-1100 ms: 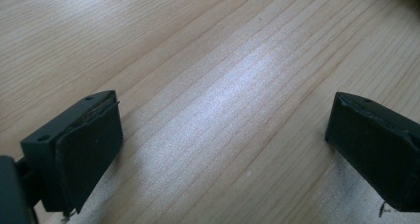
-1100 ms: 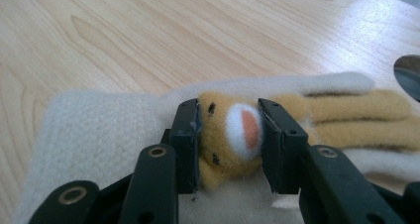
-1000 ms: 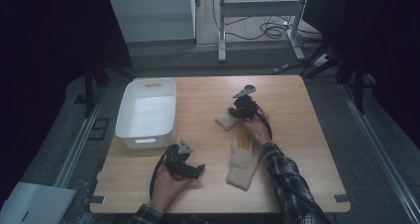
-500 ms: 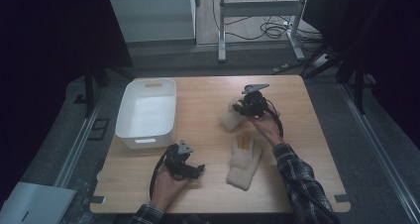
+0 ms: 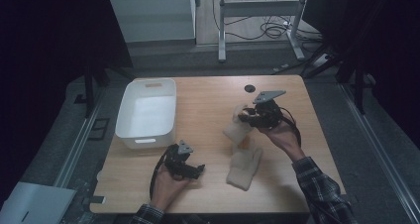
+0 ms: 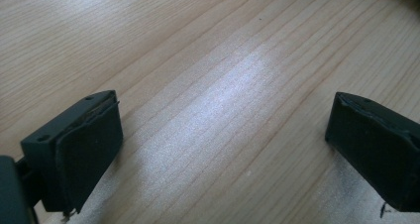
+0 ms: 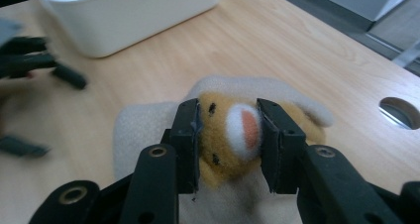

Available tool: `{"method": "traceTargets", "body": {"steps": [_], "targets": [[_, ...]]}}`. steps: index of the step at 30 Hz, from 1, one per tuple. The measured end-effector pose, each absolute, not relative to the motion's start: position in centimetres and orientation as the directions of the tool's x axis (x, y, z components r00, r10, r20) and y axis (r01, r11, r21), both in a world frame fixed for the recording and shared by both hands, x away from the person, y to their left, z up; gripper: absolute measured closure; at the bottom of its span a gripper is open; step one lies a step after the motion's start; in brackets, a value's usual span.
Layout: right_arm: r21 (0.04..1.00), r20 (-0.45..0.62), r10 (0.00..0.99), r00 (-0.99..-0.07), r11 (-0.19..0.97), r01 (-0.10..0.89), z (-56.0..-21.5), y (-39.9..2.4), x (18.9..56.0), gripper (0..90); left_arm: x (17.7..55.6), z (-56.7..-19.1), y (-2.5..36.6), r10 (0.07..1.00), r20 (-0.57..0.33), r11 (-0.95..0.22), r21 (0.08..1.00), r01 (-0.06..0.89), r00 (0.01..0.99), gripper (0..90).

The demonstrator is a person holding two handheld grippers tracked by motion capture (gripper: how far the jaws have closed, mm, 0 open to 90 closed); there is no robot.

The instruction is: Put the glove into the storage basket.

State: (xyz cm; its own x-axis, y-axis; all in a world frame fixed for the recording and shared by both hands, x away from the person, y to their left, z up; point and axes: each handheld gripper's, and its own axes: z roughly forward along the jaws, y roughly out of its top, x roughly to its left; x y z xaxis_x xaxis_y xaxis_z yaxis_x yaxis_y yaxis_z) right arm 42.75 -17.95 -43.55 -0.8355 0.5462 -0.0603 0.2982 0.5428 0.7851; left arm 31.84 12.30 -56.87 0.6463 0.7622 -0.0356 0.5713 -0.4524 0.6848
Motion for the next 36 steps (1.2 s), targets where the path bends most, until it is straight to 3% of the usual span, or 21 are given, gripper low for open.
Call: {"method": "traceTargets", "body": {"steps": [11, 23, 30, 36], "targets": [[0.764, -0.043, 0.463, -0.885, 0.586, 0.269, -42.4, -19.1, 37.4, 63.1, 31.8, -56.9, 12.3, 0.763, -0.037, -0.451, 0.685, 0.573, 0.645, 1.2], [0.69, 0.012, 0.4, -0.916, 0.66, 0.297, -48.6, -18.8, 34.6, 61.8, 31.8, -56.9, 12.3, 0.765, -0.039, -0.448, 0.685, 0.574, 0.643, 1.2], [0.682, 0.013, 0.404, -0.915, 0.666, 0.304, -51.2, -18.5, 33.7, 47.7, 31.8, -56.9, 12.3, 0.764, -0.037, -0.45, 0.685, 0.573, 0.644, 1.2], [0.725, 0.028, 0.431, -0.902, 0.613, 0.315, -49.7, -19.8, 33.6, 40.4, 31.8, -56.9, 12.2, 0.766, -0.039, -0.446, 0.686, 0.575, 0.641, 1.2]]}}
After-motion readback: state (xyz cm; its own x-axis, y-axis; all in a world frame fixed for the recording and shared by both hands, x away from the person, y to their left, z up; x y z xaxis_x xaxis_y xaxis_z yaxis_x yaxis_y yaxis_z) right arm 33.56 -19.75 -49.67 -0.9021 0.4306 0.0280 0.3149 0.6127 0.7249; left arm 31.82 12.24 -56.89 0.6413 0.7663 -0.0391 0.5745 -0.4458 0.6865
